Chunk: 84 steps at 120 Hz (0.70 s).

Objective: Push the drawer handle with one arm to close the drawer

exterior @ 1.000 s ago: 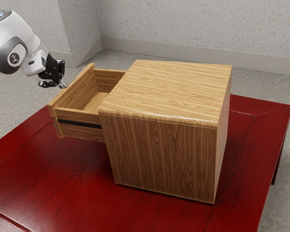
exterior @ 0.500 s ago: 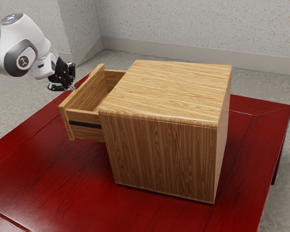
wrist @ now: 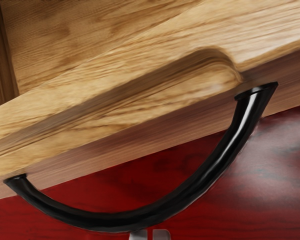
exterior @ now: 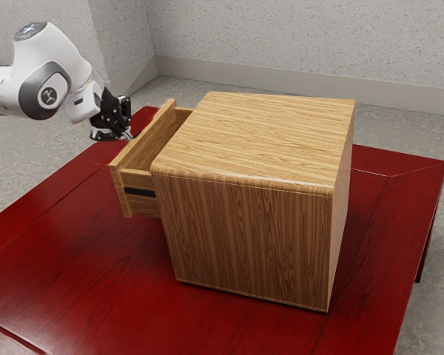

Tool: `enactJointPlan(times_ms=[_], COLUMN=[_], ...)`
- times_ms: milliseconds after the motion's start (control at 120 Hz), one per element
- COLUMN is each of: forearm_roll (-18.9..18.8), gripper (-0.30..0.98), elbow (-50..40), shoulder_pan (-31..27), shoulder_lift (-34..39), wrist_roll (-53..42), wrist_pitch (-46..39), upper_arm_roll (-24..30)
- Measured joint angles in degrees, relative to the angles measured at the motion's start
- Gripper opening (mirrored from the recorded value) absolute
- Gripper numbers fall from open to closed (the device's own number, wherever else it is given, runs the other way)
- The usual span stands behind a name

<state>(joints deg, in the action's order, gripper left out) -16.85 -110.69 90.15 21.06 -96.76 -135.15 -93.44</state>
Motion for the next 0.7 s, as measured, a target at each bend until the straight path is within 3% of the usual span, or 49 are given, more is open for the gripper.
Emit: enactJointPlan(times_ms=[700], forearm_roll=[1.88], gripper=[-0.10], elbow=[-0.25], shoulder_pan=[5.16], shoulder_lift=[0.03], wrist_roll=[9.33], wrist_pitch=[-1.39], upper_arm_roll=[0.26])
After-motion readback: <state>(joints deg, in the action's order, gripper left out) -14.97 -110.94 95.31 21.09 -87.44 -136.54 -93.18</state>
